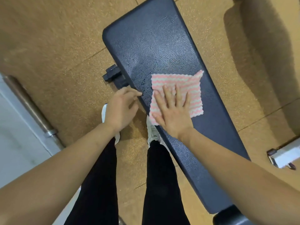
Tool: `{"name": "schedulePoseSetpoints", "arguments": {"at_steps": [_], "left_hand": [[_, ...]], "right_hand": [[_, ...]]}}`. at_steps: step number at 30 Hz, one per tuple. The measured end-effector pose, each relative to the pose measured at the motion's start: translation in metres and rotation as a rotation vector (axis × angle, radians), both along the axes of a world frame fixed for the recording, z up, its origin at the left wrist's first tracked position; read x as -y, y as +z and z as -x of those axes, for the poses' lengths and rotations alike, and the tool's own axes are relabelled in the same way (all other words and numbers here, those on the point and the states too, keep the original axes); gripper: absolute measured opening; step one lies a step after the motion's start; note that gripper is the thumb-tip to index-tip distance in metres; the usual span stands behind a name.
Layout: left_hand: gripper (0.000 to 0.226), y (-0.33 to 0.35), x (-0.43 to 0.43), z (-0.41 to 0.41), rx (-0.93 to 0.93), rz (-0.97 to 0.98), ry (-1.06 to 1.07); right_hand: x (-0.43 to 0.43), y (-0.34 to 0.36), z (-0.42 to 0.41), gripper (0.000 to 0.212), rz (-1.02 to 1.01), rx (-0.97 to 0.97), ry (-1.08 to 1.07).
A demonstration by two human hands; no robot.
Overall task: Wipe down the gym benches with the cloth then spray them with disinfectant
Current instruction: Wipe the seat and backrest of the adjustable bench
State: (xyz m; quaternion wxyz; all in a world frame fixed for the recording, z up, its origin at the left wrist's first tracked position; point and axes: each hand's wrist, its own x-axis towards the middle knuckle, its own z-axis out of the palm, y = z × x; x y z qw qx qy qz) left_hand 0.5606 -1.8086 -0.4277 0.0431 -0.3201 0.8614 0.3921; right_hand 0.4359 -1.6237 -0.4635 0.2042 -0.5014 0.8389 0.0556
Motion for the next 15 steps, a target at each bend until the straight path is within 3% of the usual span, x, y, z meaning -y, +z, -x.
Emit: {"name": "schedulePoseSetpoints", "arguments": {"at_steps": [3, 6, 9, 15], "left_hand": [[0.031, -0.001, 0.032, 0.009, -0.021, 0.091, 0.058], [0.047, -0.009, 0.065, 0.022, 0.065, 0.098, 0.069], [0.063, -0.016, 0.087, 0.028, 0.108, 0.088, 0.001], [0.063, -0.017, 0.102, 0.021, 0.149, 0.146, -0.121]], "right_hand": [[0.004, 0.003, -0.009, 0.071, 0.014, 0.021, 0.159], [0.016, 0.004, 0.002, 0.069, 0.028, -0.002, 0.165], [0.038, 0.001, 0.022, 0.074, -0.021, 0.017, 0.012], [0.064, 0.003, 0.076, 0.076, -0.014, -0.011, -0.457]]}}
